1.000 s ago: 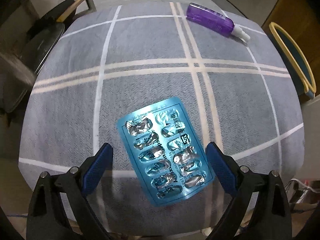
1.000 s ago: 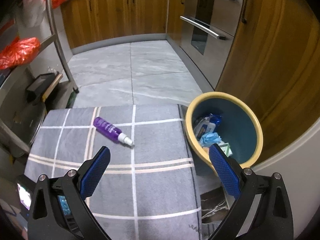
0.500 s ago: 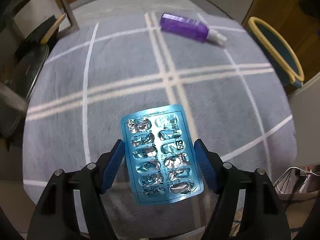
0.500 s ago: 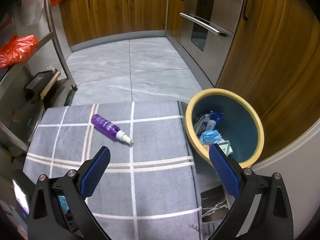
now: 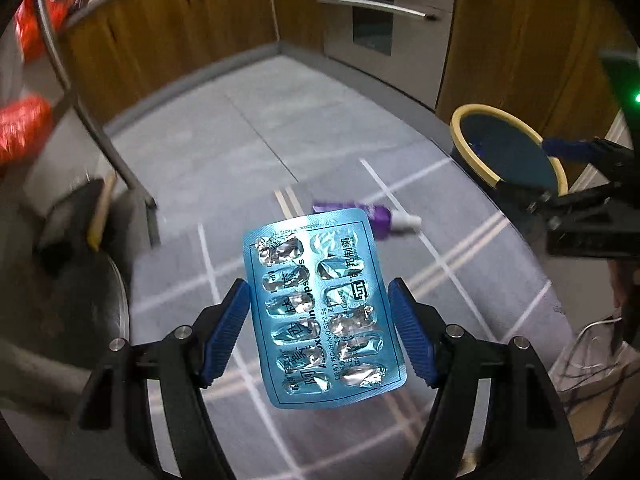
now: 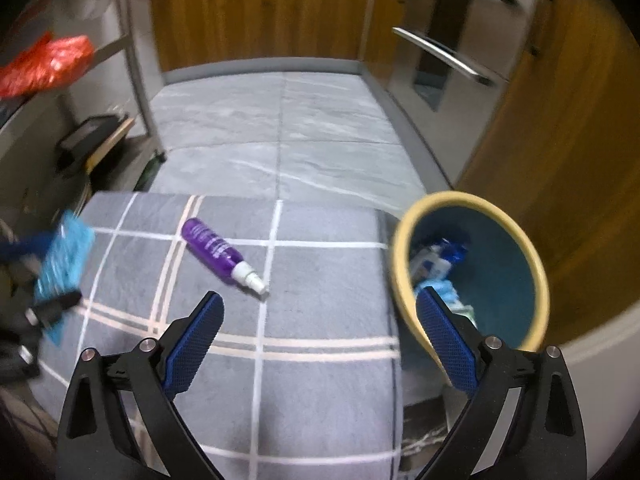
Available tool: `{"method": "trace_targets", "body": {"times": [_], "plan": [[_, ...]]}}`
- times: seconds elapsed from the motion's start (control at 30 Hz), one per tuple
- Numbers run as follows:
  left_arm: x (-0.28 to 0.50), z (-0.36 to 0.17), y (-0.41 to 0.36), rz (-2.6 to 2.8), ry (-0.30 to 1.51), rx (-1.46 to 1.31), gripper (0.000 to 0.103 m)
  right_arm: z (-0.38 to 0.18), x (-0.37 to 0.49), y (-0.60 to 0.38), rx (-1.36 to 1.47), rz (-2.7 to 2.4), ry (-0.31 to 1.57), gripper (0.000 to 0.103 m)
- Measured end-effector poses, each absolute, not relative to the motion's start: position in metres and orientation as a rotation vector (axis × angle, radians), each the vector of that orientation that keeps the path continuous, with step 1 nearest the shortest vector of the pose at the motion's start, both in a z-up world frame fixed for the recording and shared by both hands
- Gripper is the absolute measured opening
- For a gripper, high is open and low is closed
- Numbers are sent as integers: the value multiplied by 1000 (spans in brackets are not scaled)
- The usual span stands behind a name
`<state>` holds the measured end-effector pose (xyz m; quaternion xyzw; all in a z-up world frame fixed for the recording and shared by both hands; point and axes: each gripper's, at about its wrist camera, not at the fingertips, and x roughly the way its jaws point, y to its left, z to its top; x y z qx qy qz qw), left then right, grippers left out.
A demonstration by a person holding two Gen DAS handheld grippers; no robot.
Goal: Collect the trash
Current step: 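Grasp the blue blister pack with the left tool while the right tool grasps the purple spray bottle, then carry the spray bottle and blister pack over the teal bin with both tools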
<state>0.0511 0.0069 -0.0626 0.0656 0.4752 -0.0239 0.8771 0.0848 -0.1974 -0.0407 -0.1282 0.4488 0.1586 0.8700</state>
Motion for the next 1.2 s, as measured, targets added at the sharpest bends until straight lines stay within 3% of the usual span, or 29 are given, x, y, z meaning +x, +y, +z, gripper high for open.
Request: {"method": "trace_targets", "body": {"times": [0.23, 0.47, 0.83, 0.9, 1.07, 1.2], "plan": [[67, -80, 33, -67, 1042, 6, 70, -73, 103, -151, -344, 456, 964, 92], [66, -76, 46, -91, 1049, -28, 70, -108, 121, -106, -433, 526, 988, 76], [73, -88, 56, -95, 1090, -87, 70, -151, 142, -60, -555, 614, 991, 68], [75, -90, 58, -93, 1096, -90, 70, -156, 143, -57, -574, 620, 1007, 55], [80, -96, 62, -87, 1118, -103, 70, -158, 143, -60, -566, 638, 1023, 36], [80, -96, 60, -89, 1116, -93, 70, -147, 144, -69, -522, 611, 1036, 35]]}}
